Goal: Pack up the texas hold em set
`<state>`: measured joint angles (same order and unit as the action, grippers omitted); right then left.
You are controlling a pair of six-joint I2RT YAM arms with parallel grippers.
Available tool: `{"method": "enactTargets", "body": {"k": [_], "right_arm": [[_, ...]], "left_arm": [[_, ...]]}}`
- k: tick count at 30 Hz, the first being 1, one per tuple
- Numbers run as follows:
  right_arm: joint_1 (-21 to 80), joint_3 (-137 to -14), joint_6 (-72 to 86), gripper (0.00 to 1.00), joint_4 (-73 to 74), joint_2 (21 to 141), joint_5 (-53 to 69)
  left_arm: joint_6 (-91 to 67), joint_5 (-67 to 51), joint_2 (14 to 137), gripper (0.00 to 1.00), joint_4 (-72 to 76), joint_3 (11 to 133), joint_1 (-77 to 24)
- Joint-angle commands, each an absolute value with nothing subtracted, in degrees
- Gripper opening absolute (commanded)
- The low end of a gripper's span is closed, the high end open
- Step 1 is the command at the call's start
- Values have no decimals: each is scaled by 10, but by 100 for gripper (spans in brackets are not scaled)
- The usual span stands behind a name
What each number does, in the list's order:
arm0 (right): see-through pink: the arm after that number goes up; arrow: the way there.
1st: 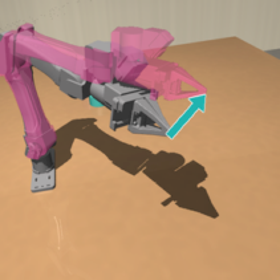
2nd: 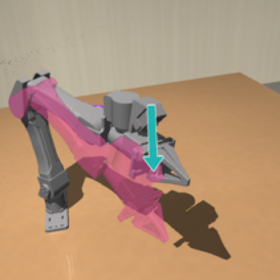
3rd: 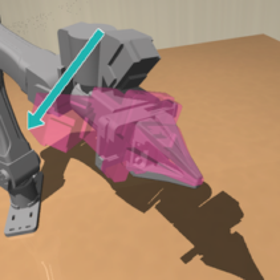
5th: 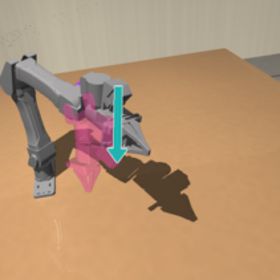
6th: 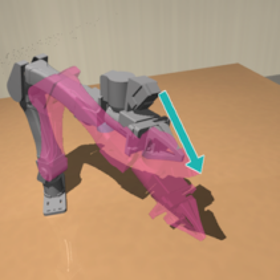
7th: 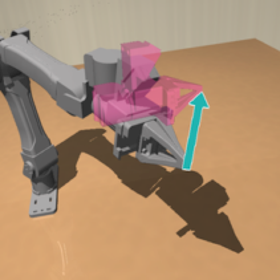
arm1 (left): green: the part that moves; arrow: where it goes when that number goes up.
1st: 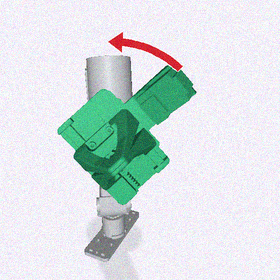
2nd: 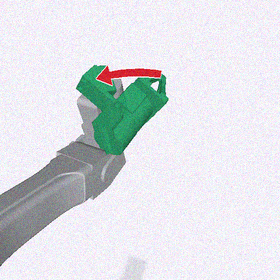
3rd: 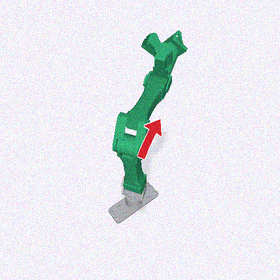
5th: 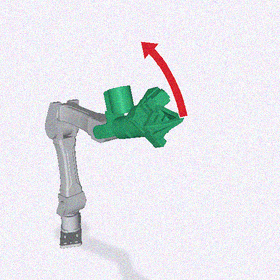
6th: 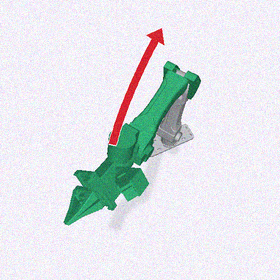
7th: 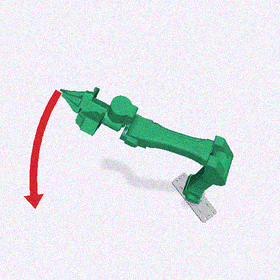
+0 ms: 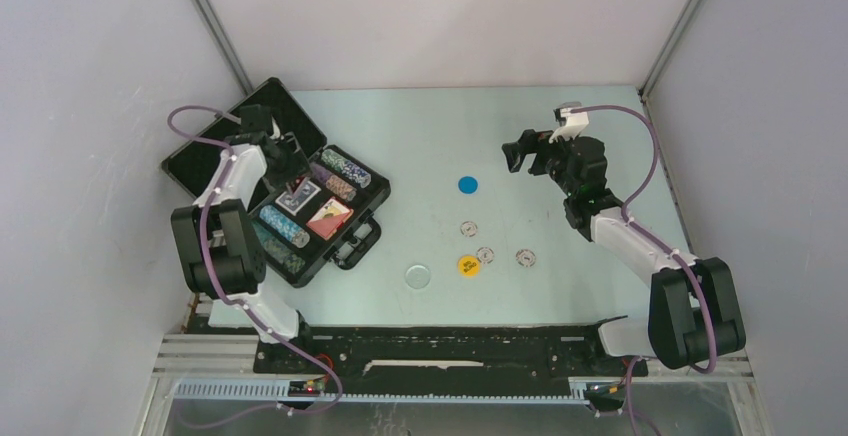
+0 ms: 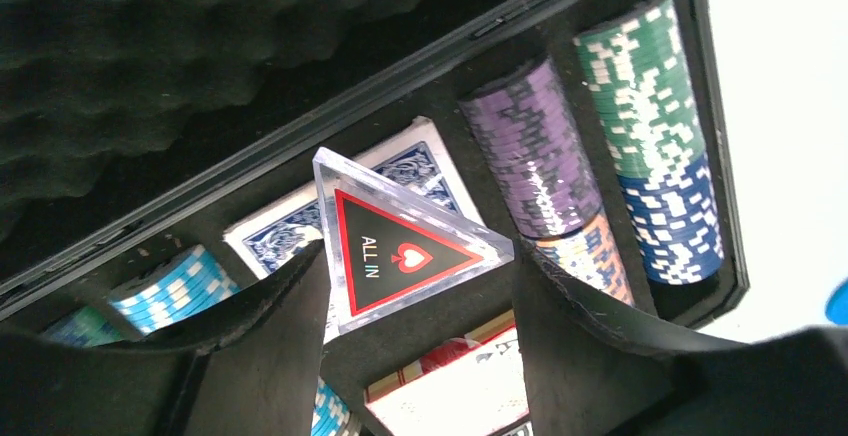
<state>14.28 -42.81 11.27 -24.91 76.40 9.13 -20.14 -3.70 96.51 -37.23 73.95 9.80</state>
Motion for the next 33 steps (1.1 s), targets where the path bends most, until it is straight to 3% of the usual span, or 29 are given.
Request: {"method": "enactTargets", "body": {"k": [1,12,24,33], "right_arm": [[143,-452,119,100,-267,766,95],[142,-454,123,100,-269,771,105],[142,-454,131,100,-275,778,118],[142,-454,135,100,-277,779,122]], "left_arm": [[-210,33,954,38,-372,779,95],[19,56,980,41,-397,786,32],[69,67,1027,45,-409,808,21],[87,54,1029,54,-402,803,21]]}}
